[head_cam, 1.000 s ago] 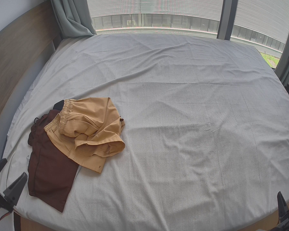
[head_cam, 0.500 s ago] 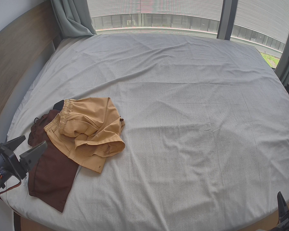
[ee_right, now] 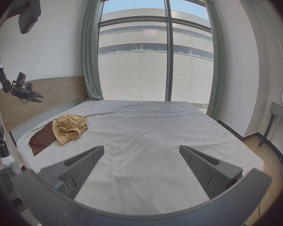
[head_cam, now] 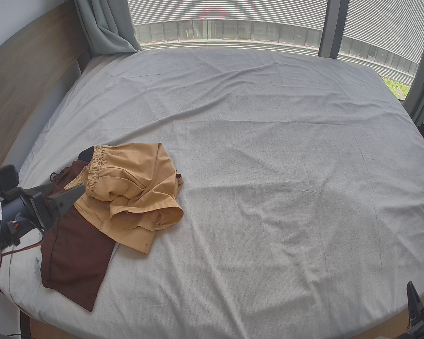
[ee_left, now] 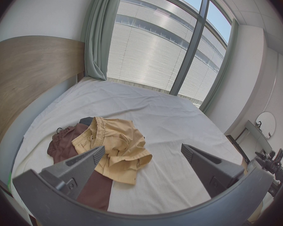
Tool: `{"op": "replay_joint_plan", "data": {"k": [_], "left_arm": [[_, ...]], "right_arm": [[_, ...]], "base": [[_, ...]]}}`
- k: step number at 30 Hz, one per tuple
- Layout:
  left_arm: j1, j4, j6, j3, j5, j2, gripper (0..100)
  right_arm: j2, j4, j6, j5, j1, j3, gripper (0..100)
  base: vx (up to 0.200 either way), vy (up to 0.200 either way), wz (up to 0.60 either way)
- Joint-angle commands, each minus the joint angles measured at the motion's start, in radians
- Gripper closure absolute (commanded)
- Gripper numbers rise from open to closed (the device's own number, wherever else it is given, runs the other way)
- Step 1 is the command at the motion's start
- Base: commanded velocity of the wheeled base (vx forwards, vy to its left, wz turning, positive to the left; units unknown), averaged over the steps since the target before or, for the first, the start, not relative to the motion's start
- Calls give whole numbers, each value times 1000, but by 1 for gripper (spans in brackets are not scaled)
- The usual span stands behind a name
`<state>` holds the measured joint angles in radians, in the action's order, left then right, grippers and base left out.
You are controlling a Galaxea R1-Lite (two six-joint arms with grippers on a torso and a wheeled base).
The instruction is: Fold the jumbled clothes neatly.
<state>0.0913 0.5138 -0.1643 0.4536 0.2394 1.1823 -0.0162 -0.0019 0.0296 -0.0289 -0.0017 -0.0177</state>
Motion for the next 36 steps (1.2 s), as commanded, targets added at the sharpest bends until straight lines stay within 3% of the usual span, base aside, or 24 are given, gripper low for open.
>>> {"op": "replay_joint_plan", "data": {"k": [1, 9, 15, 26, 36], "left_arm": [[-56, 72, -12, 30, 49, 131, 0], [-65, 147, -14, 46, 133, 241, 0], [-71, 172, -15, 85, 144, 295, 0], [-148, 193, -9, 117, 230, 411, 0], [-211, 325, -12, 155, 261, 582, 0]], "right_arm": [[2, 0, 1, 0, 0, 18, 0], [2, 0, 1, 0, 0, 18, 0], [2, 0, -2, 0, 2, 18, 0], [2, 0, -2, 0, 0, 18, 0], [2, 0, -2, 0, 0, 18, 0]], "base": [[0, 0, 0], [0, 0, 0], [0, 0, 0], [0, 0, 0], [0, 0, 0]]}}
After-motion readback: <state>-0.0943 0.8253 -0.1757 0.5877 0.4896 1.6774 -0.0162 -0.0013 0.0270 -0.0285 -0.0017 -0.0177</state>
